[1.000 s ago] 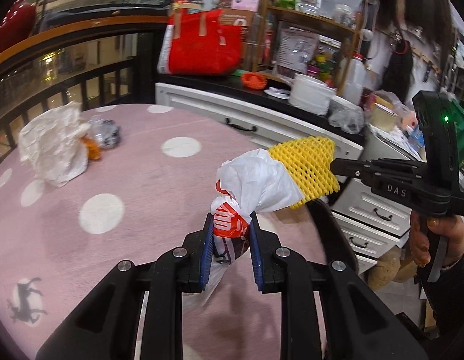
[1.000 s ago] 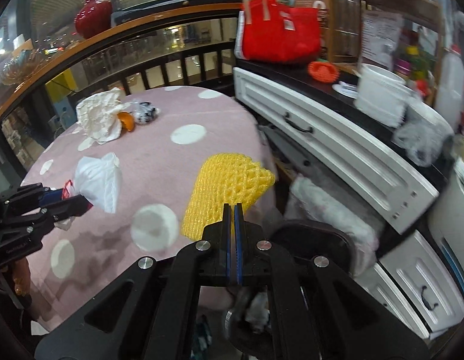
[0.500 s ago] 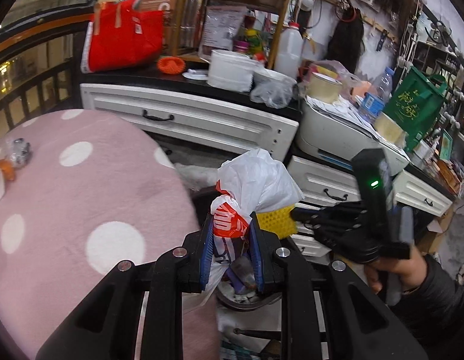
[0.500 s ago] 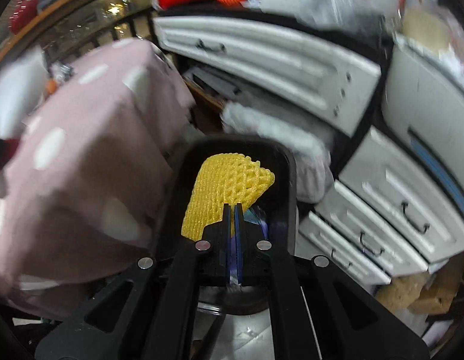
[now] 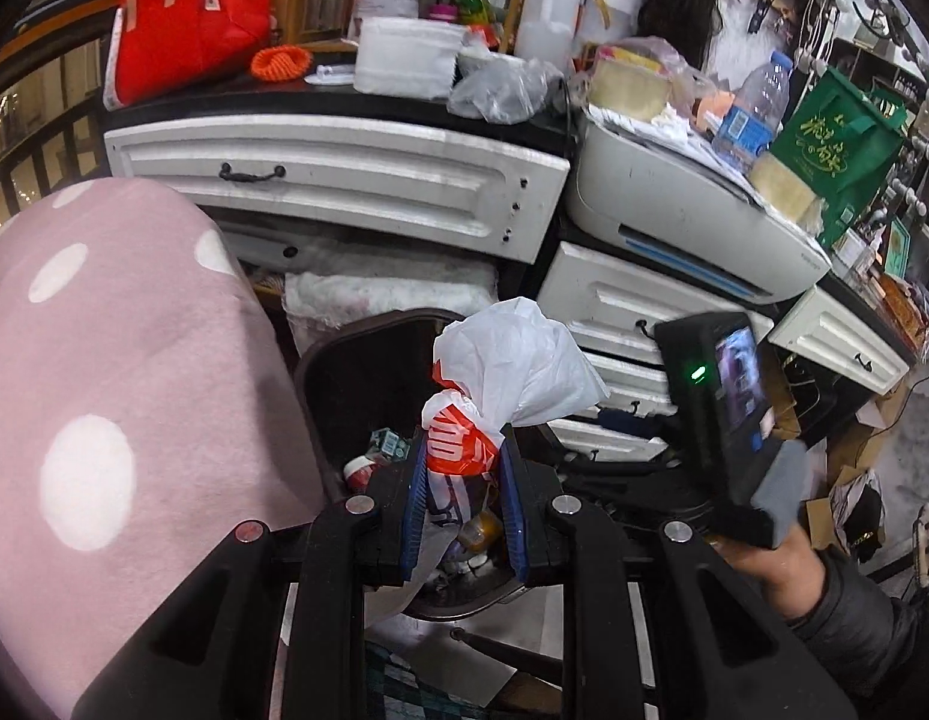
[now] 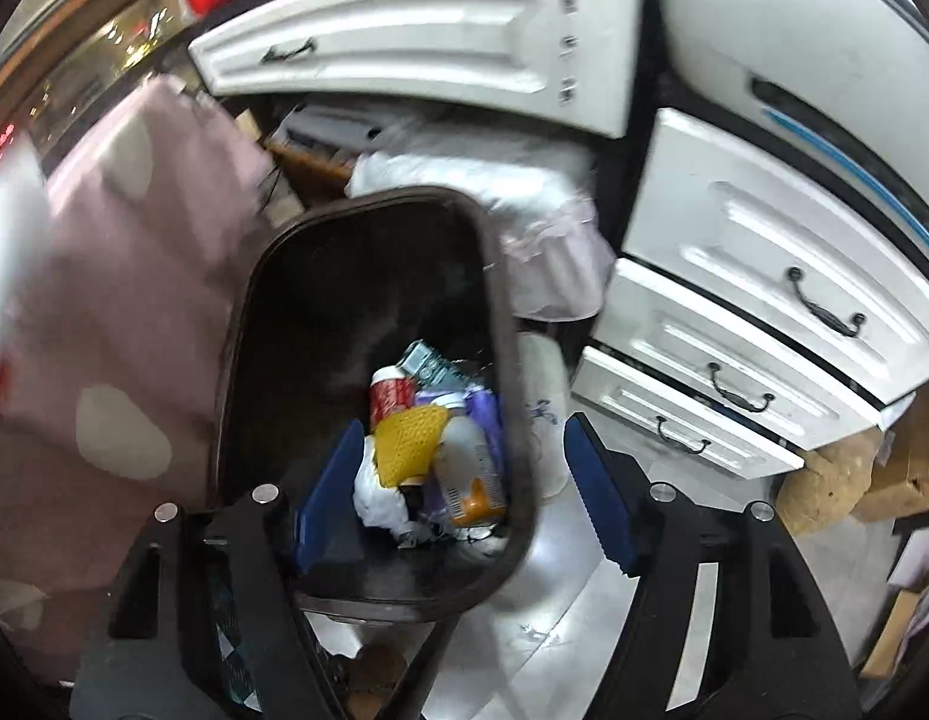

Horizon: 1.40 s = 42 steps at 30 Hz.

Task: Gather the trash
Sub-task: 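Lower the packet into the bin and open the left tool, then move both tools back over the table toward the remaining trash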

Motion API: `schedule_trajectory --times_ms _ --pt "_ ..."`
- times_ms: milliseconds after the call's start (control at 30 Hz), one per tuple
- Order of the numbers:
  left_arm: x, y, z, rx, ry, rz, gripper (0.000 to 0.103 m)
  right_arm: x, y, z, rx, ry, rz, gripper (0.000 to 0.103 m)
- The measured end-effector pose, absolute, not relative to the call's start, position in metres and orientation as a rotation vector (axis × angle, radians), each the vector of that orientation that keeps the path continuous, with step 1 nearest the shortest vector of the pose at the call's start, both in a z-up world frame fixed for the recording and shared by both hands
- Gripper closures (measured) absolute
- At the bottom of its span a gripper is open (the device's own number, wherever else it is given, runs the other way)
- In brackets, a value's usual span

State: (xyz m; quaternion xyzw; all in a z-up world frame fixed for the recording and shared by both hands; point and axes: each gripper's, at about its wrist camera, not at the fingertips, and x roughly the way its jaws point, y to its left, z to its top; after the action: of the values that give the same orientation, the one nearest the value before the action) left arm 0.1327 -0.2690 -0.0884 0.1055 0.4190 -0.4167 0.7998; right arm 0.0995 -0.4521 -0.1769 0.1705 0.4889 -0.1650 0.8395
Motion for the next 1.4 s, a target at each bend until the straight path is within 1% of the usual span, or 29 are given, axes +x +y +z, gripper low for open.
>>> schedule_trajectory --times_ms 300,467,567,600,633,667,700,733,800,833,967,1033,1100,1133,1267,1400 --pt "0.127 -0.314 -0.138 0.309 0.995 -0.899 0.081 0.06 -0.491 -0.143 0.401 0.933 -0.486 0.033" --pt "0.129 -0.33 -0.161 0.329 1.057 -0.9 0.079 0.046 -0.505 -0.132 0.419 0.895 -0.527 0.033" --pt "0.131 -0.341 -0.175 0.373 1.085 -0.889 0.071 0.042 -0.507 -0.127 0.423 0.882 -0.533 0.033" --pt "0.131 -0.343 -0.179 0.382 1.091 -0.882 0.064 0.041 -0.506 -0.126 0.423 0.88 -0.534 0.033" --pt "0.131 -0.344 -0.181 0.387 1.098 -0.877 0.053 0.041 -0.506 -0.125 0.422 0.878 -0.533 0.033" --pt "0.132 -0.345 -0.184 0.387 1.106 -0.873 0.048 0.041 -0.506 -0.124 0.422 0.876 -0.53 0.033" --pt "0.132 -0.345 -0.185 0.385 1.111 -0.867 0.037 0.04 -0.505 -0.123 0.421 0.874 -0.527 0.033" --pt "0.132 -0.343 -0.185 0.38 1.109 -0.865 0.032 0.04 -0.504 -0.122 0.418 0.871 -0.523 0.033" --pt "0.131 -0.341 -0.185 0.377 1.103 -0.868 0.027 0.04 -0.501 -0.121 0.412 0.866 -0.519 0.033" --pt "0.129 -0.34 -0.183 0.378 1.102 -0.868 0.024 0.04 -0.499 -0.119 0.408 0.862 -0.515 0.033" --pt "0.124 -0.335 -0.172 0.367 1.08 -0.883 0.023 0.043 -0.493 -0.113 0.389 0.847 -0.502 0.032" --pt "0.12 -0.331 -0.163 0.362 1.058 -0.892 0.022 0.044 -0.488 -0.108 0.374 0.84 -0.491 0.03" --pt "0.115 -0.324 -0.152 0.352 1.032 -0.904 0.02 0.046 -0.483 -0.102 0.358 0.827 -0.475 0.024" --pt "0.113 -0.32 -0.147 0.348 1.02 -0.907 0.019 0.048 -0.478 -0.099 0.344 0.818 -0.463 0.023" --pt "0.107 -0.294 -0.119 0.304 0.965 -0.914 0.016 0.06 -0.46 -0.089 0.312 0.804 -0.394 0.021" --pt "0.108 -0.259 -0.089 0.25 0.893 -0.895 0.012 0.081 -0.432 -0.081 0.275 0.803 -0.306 0.02"
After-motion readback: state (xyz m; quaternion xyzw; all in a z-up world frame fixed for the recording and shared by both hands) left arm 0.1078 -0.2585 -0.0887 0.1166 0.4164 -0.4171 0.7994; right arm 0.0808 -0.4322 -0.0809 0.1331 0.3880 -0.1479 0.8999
